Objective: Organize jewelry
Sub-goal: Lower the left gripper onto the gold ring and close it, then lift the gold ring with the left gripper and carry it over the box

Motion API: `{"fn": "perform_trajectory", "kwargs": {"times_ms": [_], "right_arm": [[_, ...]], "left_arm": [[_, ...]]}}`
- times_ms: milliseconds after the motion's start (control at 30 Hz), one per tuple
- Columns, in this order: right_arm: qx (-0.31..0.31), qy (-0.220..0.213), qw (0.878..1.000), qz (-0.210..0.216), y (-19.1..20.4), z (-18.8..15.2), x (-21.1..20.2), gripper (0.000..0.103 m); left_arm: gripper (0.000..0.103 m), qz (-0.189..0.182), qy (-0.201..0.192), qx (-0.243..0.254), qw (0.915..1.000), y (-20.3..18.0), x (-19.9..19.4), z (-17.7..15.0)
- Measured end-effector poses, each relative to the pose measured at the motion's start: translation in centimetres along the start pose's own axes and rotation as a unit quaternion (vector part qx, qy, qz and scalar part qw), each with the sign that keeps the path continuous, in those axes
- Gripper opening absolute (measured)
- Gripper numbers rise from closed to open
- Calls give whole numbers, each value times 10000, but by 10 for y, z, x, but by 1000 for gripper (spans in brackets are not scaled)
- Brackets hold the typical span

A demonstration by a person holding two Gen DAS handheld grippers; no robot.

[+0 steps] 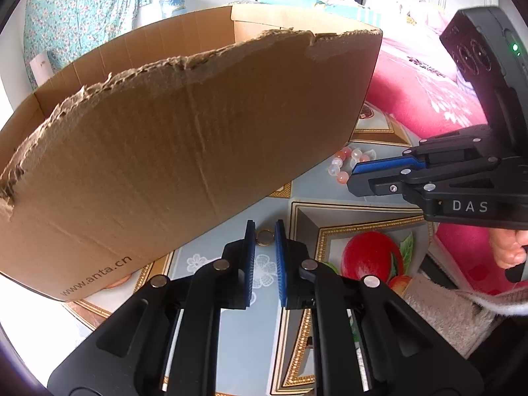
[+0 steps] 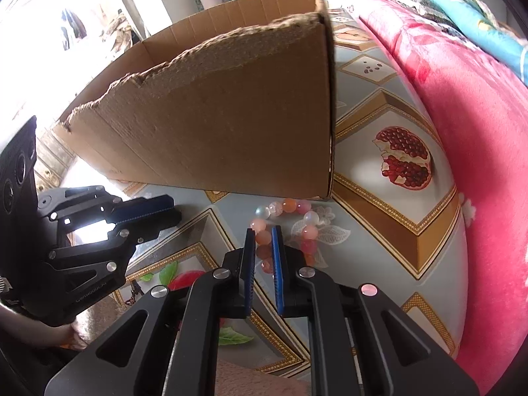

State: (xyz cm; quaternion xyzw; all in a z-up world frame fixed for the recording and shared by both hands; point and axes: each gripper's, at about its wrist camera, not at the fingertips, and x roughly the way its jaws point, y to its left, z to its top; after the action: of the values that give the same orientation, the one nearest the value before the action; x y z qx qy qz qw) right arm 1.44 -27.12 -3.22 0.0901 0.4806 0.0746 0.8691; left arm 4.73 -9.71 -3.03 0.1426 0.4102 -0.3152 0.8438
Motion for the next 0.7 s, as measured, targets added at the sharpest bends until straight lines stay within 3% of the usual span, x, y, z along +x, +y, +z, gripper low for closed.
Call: {"fn": "perform_trajectory", "kwargs": {"times_ms": [167,300,533,700], "right_arm": [[239,-112,9994,218,-7,0,-12,10],[581,-289,9958,642,-21,-1,-27,10],[1521,-682,9737,1554,-51,-1,-52,10],[1737,-952,9632,1818,-59,5,-69,10]], "left_arm": [[11,-183,-18,-179,9997,6,-5,-4],[11,-367,-141,-260,9989,9,-22,-5],[11,-691,-649,-279,9951,13,-67,4],[11,-935,-1003,-394,9898,21,-94,15]]}}
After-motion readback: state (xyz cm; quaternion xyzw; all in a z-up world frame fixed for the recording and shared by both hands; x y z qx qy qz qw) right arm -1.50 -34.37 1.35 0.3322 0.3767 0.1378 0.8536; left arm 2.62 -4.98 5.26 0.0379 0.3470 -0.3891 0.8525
